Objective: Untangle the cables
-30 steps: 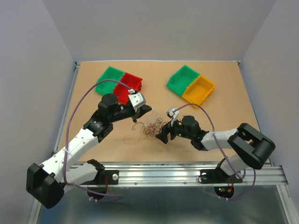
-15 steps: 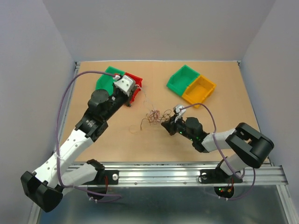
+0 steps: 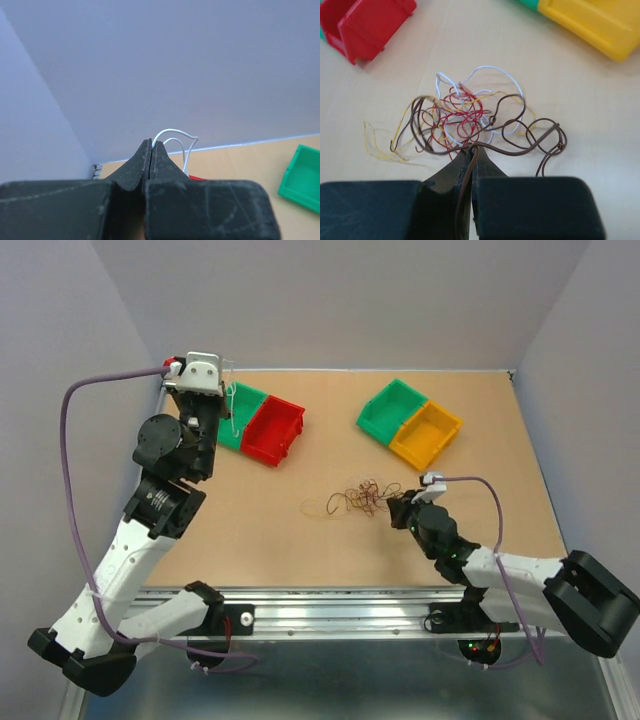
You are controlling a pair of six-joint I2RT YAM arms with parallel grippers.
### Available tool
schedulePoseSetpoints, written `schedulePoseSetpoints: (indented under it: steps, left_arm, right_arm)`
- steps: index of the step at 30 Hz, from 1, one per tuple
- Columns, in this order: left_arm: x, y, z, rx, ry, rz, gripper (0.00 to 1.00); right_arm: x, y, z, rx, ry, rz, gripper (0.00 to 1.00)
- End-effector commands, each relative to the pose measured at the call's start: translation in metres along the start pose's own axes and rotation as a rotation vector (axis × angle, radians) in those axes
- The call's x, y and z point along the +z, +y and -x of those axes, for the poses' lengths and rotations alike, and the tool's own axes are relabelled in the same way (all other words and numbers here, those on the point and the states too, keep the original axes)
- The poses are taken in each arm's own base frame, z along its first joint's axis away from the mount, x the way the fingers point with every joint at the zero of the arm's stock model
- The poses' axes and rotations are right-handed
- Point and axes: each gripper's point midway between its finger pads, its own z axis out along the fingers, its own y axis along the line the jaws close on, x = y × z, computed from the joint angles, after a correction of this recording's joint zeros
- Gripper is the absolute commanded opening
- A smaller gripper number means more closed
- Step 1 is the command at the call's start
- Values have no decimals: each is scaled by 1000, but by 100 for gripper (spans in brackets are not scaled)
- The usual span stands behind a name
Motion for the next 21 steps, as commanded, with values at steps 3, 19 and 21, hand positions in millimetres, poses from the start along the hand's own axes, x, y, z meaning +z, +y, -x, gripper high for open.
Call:
schedulePoseSetpoints:
  steps: [3,19,21]
  left_arm:
    - [-13,35,22,-5,-35,136,0]
    - [-12,-151,-169,8,315,-624,0]
    - [-8,-152,-178,18,326,-610,0]
  right_arm:
    - [-22,-36,21,121,-112,-169,1]
    - [-22,48,104,-38,-134,112,1]
    - [-17,54,104,-47,-119,129,1]
